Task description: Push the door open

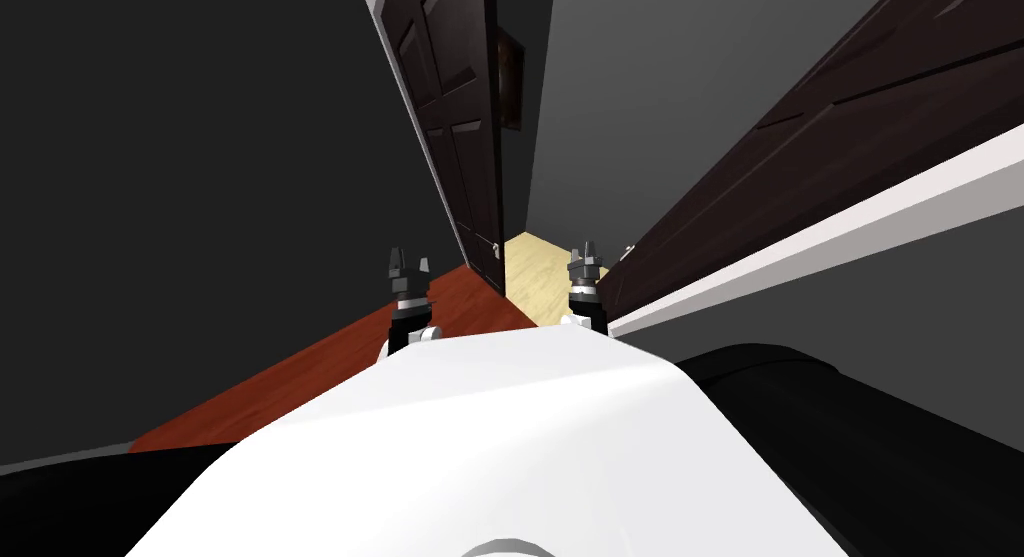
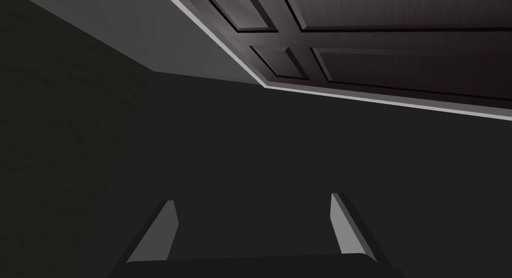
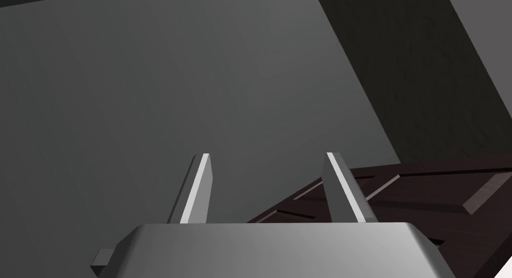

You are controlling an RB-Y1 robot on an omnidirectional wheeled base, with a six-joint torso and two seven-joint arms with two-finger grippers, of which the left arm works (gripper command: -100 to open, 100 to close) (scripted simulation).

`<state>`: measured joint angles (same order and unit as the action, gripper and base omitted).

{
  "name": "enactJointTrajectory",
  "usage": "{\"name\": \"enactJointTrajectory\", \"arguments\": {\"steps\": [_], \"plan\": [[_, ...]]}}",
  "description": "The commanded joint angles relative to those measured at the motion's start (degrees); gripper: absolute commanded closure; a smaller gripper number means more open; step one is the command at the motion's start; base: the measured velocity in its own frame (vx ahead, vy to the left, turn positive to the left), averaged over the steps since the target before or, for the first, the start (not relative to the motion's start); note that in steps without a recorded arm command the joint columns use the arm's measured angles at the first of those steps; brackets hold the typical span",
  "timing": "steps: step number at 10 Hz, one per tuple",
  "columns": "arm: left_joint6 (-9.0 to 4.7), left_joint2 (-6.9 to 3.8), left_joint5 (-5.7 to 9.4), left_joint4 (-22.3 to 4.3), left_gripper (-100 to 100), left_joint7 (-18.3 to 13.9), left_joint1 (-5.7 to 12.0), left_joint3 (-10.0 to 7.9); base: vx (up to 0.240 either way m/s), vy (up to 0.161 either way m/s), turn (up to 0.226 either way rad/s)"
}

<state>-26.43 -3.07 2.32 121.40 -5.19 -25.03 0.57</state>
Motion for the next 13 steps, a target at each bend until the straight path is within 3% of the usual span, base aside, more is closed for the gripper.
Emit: {"name": "enactJointTrajectory", "arguments": {"steps": [1,13], "plan": [[-0.26,-0.11,-0.26,-1.71,-100,0.16,0.59,0.89,0.090,0.057,-0.081],[-4.57,-1.68,-1.60,-19.29,-100,0.39,5.28,7.16,0.088,0.066,-0.105]]}}
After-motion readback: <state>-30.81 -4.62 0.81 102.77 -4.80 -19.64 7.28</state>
